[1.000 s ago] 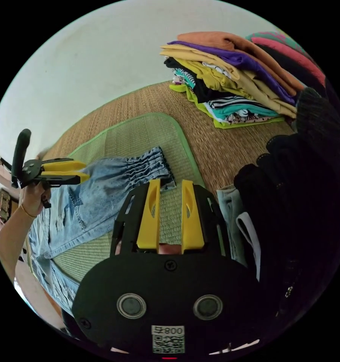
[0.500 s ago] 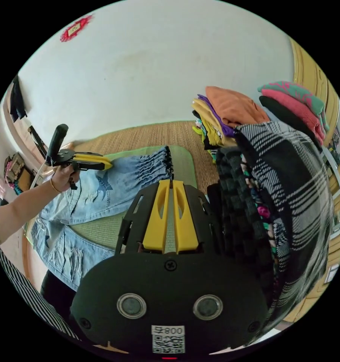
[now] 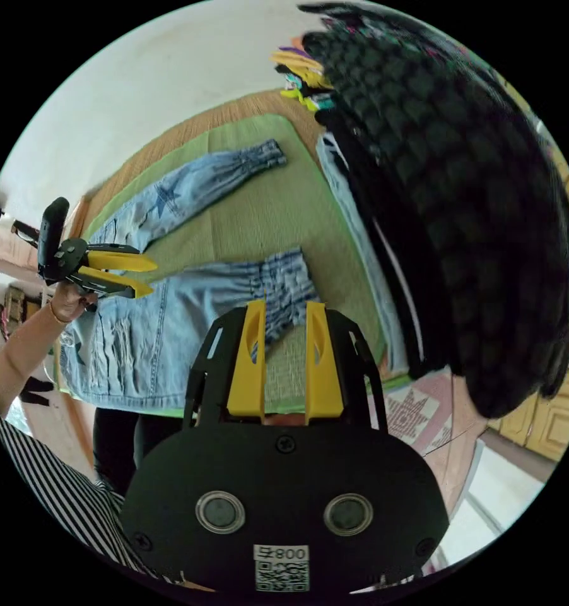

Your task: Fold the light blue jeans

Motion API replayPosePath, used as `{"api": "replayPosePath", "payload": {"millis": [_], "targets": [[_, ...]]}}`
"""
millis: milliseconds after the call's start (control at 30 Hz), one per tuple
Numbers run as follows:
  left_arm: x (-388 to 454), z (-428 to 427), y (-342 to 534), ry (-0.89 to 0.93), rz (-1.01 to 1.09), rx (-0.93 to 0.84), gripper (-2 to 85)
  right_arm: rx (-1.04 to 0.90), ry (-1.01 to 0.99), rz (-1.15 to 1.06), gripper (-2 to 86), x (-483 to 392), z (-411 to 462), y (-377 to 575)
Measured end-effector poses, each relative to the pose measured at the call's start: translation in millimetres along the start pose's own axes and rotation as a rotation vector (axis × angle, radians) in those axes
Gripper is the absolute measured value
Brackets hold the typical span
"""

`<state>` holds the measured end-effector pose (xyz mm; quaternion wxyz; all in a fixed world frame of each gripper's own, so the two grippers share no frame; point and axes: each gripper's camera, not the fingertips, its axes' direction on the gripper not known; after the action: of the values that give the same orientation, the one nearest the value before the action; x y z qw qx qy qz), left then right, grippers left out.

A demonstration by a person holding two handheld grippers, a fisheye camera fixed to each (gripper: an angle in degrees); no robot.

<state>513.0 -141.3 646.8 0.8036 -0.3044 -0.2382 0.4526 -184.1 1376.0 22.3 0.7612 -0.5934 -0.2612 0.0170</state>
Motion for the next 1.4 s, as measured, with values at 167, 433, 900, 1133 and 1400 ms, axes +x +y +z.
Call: {"api": "replayPosePath", "payload": {"millis": [167,433,900,1133,1400], "targets": [[20,17,-8,-0.177,0.028,-0.078,6.9,0.018,-0.089,0.099,7.6,25,17,16],[24,-3,-4,-0.179,-0.032,0.012,2.5,0.139,-0.174,0.061,2.4,43,-39,11],[-35,-12,33,-0.299,-0.27,0.105,2.4,0.102,-0.153,0.069,0.2,64,-13,-16],[-57,9,80,-0.237,-0.372,0.068,0.2,0.031,-0.094,-0.012,0.0,28,30,-59],[-59,7,134,-0.183,-0.372,0.118,0.1,0.018,-0.11,-0.008,0.0,23,43,-80]]}}
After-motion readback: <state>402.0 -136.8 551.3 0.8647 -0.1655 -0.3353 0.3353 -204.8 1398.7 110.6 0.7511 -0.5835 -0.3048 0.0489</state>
